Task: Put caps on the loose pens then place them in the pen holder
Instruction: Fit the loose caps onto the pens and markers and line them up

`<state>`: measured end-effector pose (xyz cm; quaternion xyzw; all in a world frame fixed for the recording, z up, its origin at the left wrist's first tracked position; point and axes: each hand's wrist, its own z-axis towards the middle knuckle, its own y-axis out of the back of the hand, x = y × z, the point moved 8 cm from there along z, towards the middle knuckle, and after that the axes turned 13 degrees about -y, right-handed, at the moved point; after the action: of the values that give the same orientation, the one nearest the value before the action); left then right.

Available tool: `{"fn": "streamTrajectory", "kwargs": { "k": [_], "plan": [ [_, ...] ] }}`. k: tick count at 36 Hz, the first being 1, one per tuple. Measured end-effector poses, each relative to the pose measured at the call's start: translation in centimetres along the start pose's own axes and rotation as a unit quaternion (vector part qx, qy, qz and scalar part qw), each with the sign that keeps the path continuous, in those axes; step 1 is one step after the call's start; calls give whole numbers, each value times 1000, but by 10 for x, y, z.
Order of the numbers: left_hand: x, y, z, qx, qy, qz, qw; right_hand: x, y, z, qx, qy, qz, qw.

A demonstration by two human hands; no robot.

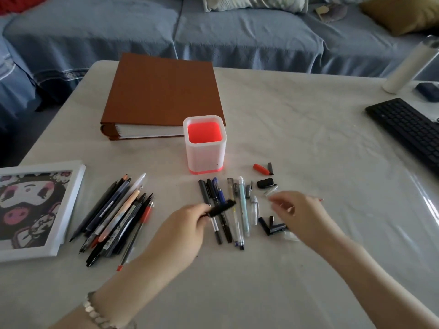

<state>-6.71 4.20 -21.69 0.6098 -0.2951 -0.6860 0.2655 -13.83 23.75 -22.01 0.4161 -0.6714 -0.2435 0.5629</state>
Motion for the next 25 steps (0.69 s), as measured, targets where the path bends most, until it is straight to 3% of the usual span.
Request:
{"fn": "streamTrajectory", "kwargs": {
  "k": [3, 5, 10, 13, 16, 20, 23, 25],
  "plan": [
    [17, 15, 0, -60, 44, -11, 997, -43, 29, 25, -73, -123, -7, 990],
    [26, 22, -3, -104, 78, -41, 991, -64, 33, 35, -64, -174, -21, 982],
    [31, 29, -7, -159, 134, -173, 963, -74, 16, 50, -20, -195, -61, 979],
    [34, 28, -10, -191, 189, -287, 919, -75, 14, 52, -38, -197, -57, 978],
    [34, 19, -11, -200, 228, -438, 846, -74, 16, 51, -43, -193, -36, 980],
    [28, 17, -12, -228, 237, -559, 761, -54, 23, 38, -75, -163, 59, 982],
    [22, 14, -14, -230, 231, -595, 735, -28, 23, 17, -55, -133, 205, 968],
    [22, 11, -15, -226, 237, -605, 726, -8, 16, -1, -5, -120, 331, 936]
  ]
}}
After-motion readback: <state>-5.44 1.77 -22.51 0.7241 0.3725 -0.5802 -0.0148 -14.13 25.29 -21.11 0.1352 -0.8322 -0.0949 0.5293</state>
